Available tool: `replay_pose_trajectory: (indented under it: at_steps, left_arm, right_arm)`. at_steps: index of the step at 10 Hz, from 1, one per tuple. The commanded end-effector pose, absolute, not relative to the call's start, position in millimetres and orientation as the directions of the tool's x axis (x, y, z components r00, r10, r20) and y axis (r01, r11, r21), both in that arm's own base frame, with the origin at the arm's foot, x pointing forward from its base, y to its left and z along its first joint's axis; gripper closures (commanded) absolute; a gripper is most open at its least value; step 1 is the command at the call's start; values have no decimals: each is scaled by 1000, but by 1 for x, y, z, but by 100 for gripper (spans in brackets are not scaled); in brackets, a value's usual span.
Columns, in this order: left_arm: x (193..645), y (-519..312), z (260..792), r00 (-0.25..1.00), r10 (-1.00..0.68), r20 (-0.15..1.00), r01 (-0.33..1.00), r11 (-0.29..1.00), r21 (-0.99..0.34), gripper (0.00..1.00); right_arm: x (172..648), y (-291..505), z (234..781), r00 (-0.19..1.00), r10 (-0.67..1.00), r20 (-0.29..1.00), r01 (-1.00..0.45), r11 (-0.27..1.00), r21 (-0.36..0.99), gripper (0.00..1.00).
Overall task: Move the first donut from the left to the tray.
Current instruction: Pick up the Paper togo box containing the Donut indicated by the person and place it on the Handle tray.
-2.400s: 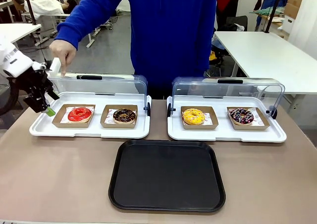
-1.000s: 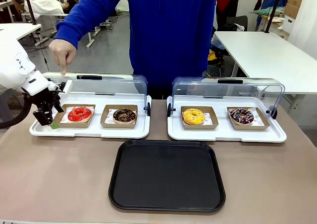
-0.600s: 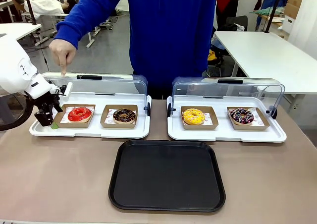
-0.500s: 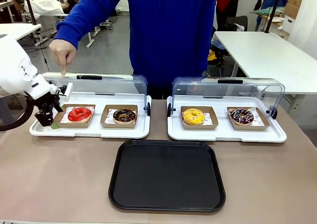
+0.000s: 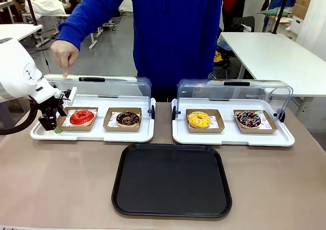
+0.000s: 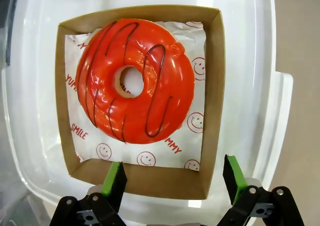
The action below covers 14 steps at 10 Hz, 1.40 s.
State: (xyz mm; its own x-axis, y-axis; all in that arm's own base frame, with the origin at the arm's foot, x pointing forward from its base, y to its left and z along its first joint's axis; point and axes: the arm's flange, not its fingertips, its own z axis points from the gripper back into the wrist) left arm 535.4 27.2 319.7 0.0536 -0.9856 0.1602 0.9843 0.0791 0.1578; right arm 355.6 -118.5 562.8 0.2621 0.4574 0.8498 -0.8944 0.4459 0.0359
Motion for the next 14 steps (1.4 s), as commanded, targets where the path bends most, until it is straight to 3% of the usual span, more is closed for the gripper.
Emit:
replay_pose_trajectory:
  at_steps: [1,4,5,6,7,8,9,14]
  left_arm:
    - [542,28,318,52,-989,135,988,70,136,0]
    - [544,27,314,48,-990,132,989,65,131,0]
    - [544,27,315,54,-990,131,990,70,123,59]
    - [543,27,316,49,-990,135,992,64,111,59]
    - [544,27,316,47,-989,137,992,61,106,100]
    - [544,27,316,45,-989,141,994,59,96,61]
    - [543,27,316,45,-989,143,994,58,91,100]
    - [541,27,319,35,-990,135,996,44,71,100]
  right_arm:
    - [358,-118,564,230,450,863,-902,432,14,0]
    - [358,-118,564,230,450,863,-902,432,14,0]
    - [358,-118,564,230,450,863,-902,432,14,0]
    - [358,-118,564,230,450,863,-902,432,14,0]
    - [358,-118,564,230,450,863,-902,432,14,0]
    - [358,-118,564,230,450,863,-902,432,14,0]
    - [358,-118,564,230,450,863,-902,432,14,0]
    - [358,-118,564,230,450,863,-902,432,14,0]
